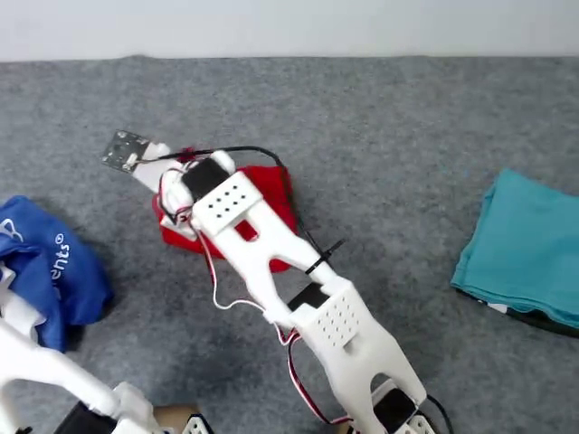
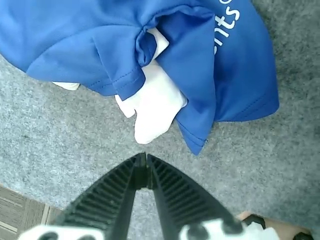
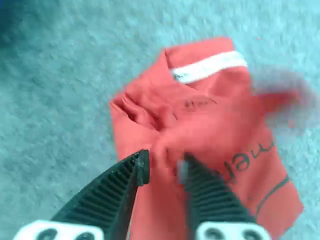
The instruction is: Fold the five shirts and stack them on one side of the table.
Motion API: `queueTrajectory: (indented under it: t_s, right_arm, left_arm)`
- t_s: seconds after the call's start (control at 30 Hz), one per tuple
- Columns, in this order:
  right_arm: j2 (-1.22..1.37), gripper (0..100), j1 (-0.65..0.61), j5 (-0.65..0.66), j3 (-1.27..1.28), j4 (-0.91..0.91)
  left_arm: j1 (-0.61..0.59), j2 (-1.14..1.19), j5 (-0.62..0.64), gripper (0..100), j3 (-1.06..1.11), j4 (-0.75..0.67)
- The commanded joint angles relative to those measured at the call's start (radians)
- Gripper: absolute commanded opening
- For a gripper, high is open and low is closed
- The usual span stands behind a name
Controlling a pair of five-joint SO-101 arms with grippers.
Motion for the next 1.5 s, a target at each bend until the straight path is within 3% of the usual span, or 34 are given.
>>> queueTrajectory:
  t_s: [0.0, 0.2, 0.37, 0.63, 0.83, 1.03, 1.2, 1.33, 1.47]
  right_arm:
    - [-0.028, 23.8, -0.015, -0.046, -0.064, -0.013]
    - [-0.027, 21.0, 0.012, -0.043, -0.213, 0.091]
    - [-0.018, 0.0, 0.136, 0.008, -0.264, 0.213]
    - [-0.018, 1.0, 0.278, 0.069, -0.118, 0.254]
    - [0.042, 1.0, 0.225, 0.069, -0.034, 0.145]
    - [0.113, 1.0, 0.064, 0.069, -0.037, 0.093]
    - [0.041, 0.9, -0.05, 0.069, -0.187, 0.128]
    - [-0.007, 0.9, -0.051, 0.069, -0.339, 0.217]
    - [-0.012, 0.9, 0.036, 0.069, -0.377, 0.286]
  left_arm:
    - [0.026, -0.038, 0.005, 1, -0.004, 0.021]
    - [0.068, -0.038, 0.006, 1, -0.005, 0.021]
    - [0.078, -0.038, 0.006, 1, -0.008, 0.021]
    - [0.069, -0.04, 0.008, 1, -0.008, 0.021]
    - [0.068, -0.04, 0.066, 1, -0.01, 0.021]
    - [-0.037, -0.101, 0.087, 1, -0.01, 0.021]
    - [-0.071, -0.181, 0.071, 1, -0.008, 0.021]
    - [-0.071, -0.207, 0.049, 1, -0.007, 0.02]
    - [-0.074, -0.207, 0.049, 1, -0.005, 0.02]
